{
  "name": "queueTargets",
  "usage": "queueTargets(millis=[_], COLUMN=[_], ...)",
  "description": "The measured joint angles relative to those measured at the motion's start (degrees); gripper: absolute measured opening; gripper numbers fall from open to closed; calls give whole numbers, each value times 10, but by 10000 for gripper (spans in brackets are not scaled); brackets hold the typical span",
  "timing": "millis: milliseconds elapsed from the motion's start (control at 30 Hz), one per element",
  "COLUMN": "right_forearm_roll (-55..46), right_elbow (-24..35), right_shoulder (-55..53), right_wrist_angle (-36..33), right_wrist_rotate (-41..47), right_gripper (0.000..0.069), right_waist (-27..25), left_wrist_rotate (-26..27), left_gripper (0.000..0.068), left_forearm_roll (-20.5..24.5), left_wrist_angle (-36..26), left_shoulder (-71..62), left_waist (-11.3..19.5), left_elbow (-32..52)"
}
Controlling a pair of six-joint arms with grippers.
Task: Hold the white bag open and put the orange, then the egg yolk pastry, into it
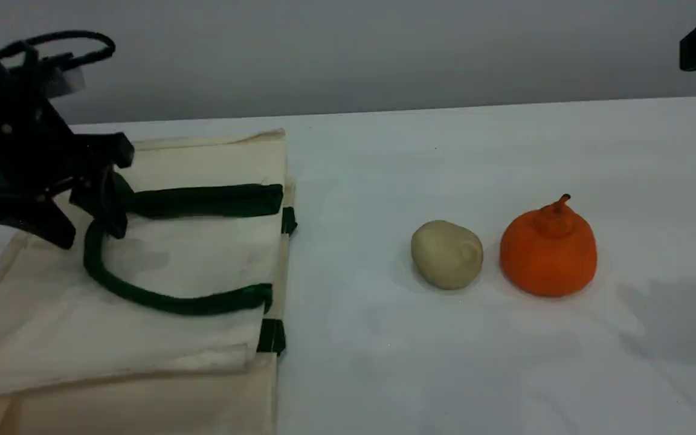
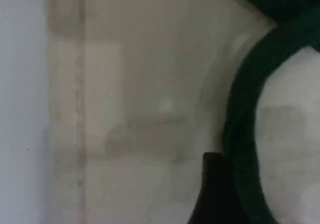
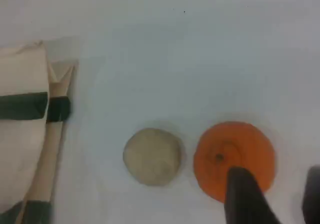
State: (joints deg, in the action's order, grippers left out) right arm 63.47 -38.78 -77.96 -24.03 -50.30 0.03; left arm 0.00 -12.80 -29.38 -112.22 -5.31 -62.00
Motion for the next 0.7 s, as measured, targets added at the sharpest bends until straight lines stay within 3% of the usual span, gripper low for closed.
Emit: queueTargets(millis=[467,700], right_forearm_roll=[0,0], right_elbow=[0,0], right_shoulder=[0,0], right_wrist_angle=[0,2], right_wrist_rotate=[0,0], right_gripper=[241,241], right_waist=[0,0], left_wrist_rotate=[0,9], left_gripper=[426,345], left_forearm_roll=[4,3], left_wrist_angle=[-4,-16], left_shoulder=[-98,-116], left_waist=[0,0], left_elbow=[-63,-68])
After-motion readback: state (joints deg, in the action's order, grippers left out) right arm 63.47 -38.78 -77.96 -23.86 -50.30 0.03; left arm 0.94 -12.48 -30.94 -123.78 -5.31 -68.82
